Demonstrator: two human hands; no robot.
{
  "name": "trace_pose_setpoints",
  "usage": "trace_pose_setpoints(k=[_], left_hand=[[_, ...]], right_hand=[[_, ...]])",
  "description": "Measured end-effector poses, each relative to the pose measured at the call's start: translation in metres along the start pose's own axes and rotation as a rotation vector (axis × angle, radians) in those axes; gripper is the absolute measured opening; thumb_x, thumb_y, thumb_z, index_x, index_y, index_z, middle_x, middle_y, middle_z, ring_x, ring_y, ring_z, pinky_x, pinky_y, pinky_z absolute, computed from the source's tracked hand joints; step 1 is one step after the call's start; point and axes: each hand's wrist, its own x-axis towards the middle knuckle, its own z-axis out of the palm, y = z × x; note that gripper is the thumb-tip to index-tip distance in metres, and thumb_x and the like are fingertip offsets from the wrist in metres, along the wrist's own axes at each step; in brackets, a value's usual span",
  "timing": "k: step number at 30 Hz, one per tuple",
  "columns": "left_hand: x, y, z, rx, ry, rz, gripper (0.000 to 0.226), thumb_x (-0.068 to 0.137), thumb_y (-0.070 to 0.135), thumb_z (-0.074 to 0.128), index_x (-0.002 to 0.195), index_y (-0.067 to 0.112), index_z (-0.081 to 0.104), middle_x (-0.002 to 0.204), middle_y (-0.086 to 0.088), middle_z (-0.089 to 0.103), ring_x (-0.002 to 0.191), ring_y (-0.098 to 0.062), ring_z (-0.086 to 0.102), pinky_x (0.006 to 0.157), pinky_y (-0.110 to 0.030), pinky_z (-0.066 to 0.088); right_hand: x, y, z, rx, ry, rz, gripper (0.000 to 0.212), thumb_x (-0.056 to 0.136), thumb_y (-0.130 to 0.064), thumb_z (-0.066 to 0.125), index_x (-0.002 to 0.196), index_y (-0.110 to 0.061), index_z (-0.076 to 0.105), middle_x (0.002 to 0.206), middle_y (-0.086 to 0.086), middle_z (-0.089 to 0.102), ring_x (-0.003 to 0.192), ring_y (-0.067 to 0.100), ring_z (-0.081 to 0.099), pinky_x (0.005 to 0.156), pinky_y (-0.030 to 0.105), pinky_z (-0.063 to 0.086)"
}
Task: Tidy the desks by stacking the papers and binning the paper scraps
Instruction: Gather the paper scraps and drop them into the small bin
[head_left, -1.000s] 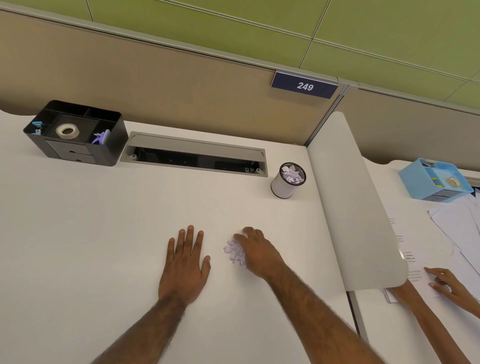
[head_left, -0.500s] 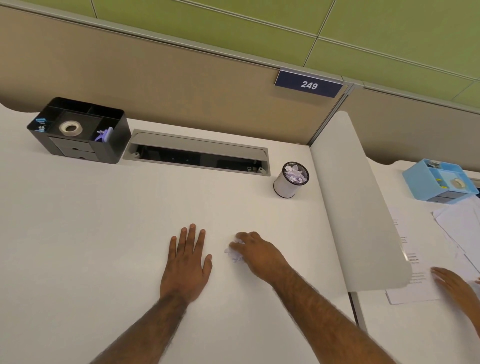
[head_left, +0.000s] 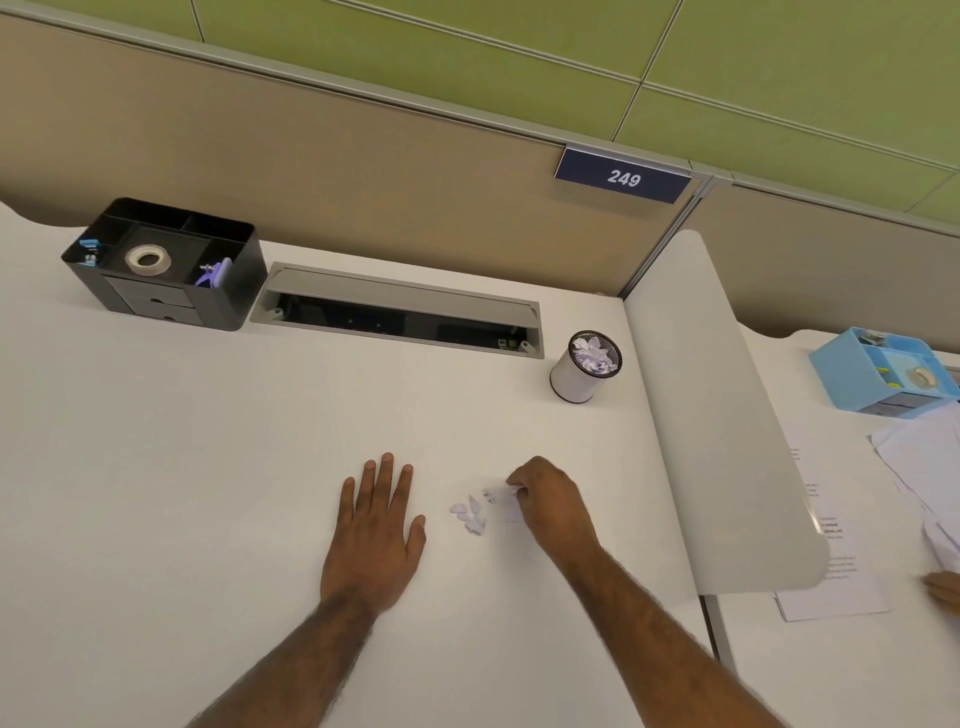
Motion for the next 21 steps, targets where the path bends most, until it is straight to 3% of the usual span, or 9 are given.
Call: trace_pose_setpoints(k=[2,9,14,21], left_hand=[[0.000,0.000,0.000,-0.003,0.003,0.002,0.068,0.100,0.047,0.025,0.162,0.017,0.022,0.171,-0.009,0.011,0.157,-0.030,0.015,0.126,-0.052,0.017],[-0.001,-0.001,0.002,-0.003,-0.005,0.000,0.069,0.100,0.047,0.025,0.162,0.017,0.019,0.171,-0.008,0.008,0.158,-0.029,0.011,0.126,-0.052,0.017],[-0.002,0.000,0.002,-0.015,-0.006,0.004,0.069,0.100,0.047,0.025,0.162,0.018,0.019,0.171,-0.008,0.009,0.158,-0.027,0.010,0.125,-0.052,0.017],[-0.002,-0.001,-0.001,-0.011,-0.005,0.017,0.068,0.102,0.049,0.014,0.162,0.018,0.020,0.171,-0.007,0.009,0.157,-0.027,0.012,0.124,-0.052,0.017]], right_hand=[[0.008,0.004,-0.014,0.089,0.067,0.076,0.020,0.084,0.003,0.060,0.091,-0.006,0.077,0.097,0.010,0.072,0.092,0.025,0.068,0.084,0.036,0.052],[0.075,0.017,-0.096,0.311,0.261,0.250,0.022,0.080,0.006,0.063,0.085,-0.010,0.077,0.072,0.002,0.071,0.066,0.016,0.063,0.068,0.026,0.049],[0.141,0.028,-0.129,0.147,0.336,0.283,0.016,0.080,-0.004,0.065,0.082,-0.013,0.077,0.085,0.008,0.075,0.074,0.023,0.064,0.063,0.025,0.044],[0.182,0.036,-0.125,-0.173,0.125,0.303,0.013,0.080,-0.004,0.063,0.086,-0.006,0.074,0.092,0.015,0.073,0.090,0.034,0.068,0.067,0.026,0.043]])
